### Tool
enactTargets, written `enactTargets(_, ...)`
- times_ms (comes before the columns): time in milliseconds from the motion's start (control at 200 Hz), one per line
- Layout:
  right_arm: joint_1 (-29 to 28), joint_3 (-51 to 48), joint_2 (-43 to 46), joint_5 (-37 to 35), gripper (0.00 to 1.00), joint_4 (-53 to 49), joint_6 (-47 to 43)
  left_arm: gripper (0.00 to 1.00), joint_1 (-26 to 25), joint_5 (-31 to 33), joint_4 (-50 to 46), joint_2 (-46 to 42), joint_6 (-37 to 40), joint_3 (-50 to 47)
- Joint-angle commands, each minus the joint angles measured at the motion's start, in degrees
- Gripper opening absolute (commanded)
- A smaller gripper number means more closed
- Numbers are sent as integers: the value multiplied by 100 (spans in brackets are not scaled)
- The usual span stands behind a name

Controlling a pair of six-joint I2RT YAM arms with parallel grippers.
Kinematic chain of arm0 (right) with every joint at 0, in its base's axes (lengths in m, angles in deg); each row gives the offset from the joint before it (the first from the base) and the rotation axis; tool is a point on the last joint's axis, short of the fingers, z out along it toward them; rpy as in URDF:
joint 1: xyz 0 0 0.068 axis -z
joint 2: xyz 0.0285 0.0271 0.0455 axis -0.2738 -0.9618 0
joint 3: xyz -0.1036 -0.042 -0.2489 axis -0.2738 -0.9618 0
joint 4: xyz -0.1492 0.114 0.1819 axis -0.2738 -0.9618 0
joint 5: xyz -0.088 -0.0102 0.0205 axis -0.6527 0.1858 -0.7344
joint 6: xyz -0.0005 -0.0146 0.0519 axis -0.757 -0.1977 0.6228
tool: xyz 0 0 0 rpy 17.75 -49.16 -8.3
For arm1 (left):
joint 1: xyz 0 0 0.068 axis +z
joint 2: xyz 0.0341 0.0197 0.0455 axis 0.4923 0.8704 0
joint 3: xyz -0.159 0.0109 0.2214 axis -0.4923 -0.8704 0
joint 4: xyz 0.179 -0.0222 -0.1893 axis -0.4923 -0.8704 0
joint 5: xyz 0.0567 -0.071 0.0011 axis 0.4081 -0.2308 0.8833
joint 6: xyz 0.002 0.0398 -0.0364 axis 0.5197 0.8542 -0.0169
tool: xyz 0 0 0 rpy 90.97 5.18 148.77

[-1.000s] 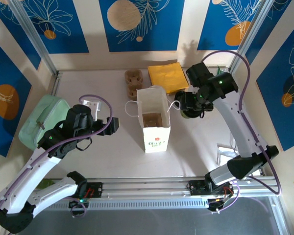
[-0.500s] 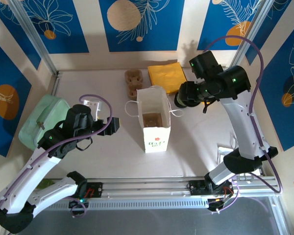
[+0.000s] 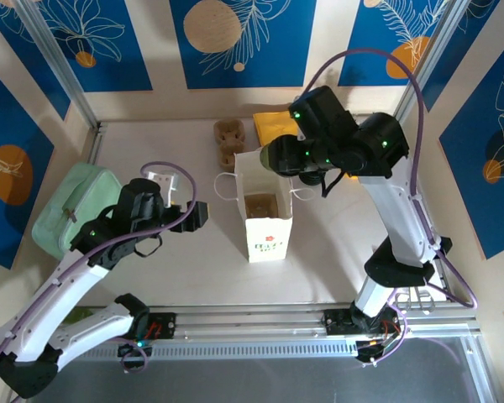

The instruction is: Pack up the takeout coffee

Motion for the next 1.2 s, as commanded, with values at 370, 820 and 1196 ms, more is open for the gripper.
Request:
enactTargets(370,-688,-544,-595,58,69,-836,430,96,-37,-311,386,206,-58,-319)
enactTargets(820,-659,-1418,-552,219,68,-709,544,82,-620,-358,1135,76,281,-760)
enactTargets(1196,-546,-2034,-318,423,68,-457,484,66,-1696,-31,1977,452,536,-911)
